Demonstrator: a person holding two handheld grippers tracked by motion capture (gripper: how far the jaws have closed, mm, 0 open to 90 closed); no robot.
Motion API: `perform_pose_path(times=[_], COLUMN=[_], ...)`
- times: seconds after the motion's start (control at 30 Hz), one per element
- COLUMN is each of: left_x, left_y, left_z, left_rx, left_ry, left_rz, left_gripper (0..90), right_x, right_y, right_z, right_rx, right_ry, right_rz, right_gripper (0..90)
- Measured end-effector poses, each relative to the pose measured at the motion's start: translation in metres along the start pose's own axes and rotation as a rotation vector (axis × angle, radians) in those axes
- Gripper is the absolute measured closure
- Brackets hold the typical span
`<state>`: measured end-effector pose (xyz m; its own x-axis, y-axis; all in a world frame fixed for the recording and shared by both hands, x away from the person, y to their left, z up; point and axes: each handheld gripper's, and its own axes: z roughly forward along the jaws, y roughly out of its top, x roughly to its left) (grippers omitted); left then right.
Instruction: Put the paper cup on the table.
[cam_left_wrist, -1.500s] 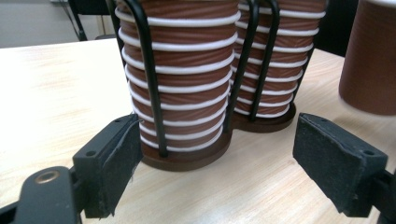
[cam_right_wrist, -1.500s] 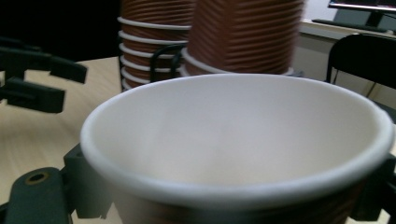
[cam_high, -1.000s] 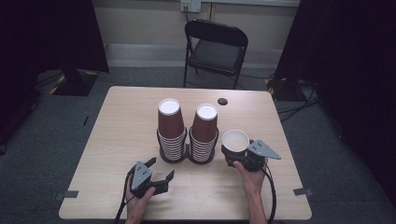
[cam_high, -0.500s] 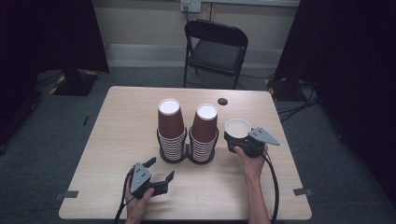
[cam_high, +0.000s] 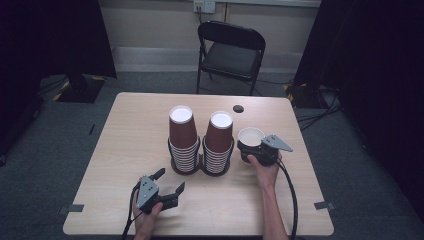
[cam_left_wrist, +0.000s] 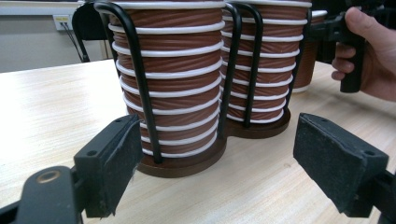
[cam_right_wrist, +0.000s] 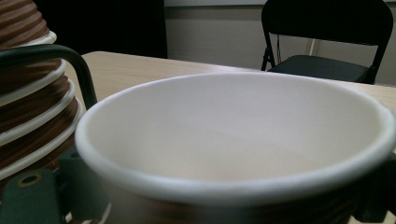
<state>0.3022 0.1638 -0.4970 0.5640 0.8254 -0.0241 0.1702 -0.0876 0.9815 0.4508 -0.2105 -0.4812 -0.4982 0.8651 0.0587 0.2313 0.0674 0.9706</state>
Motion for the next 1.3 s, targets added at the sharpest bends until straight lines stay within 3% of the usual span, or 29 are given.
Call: perform_pose_path(times=[0.17,0.47,0.63,1.1,1.3], left_x=[-0.001,-0.001,-0.002,-0.001,-0.001], left_y=[-0.001,0.0,0.0,-0.001,-0.001], left_z=[-0.001,-0.001,-0.001,-0.001,-0.001], left_rx=[-0.013,-0.008,-0.006,-0.013,-0.011], left_ry=[0.015,0.012,0.005,0.01,0.015], left_rz=[-0.004,-0.005,0.018,0.005,0.005], left_gripper=[15.7,15.8,15.8,15.9,15.8], right_x=[-0.001,-0.001,0.001,0.003,0.006], right_y=[-0.003,-0.009,-0.014,-0.016,-0.013], right_z=[-0.005,-0.008,-0.005,-0.011,-0.018], right_rx=[0.008,0.091,0.166,0.283,0.296], right_ry=[-0.002,-0.014,-0.033,-0.055,-0.062], right_rz=[0.005,-0.001,-0.014,-0.013,-0.001], right_gripper=[9.0,11.1,13.6,13.8,13.1])
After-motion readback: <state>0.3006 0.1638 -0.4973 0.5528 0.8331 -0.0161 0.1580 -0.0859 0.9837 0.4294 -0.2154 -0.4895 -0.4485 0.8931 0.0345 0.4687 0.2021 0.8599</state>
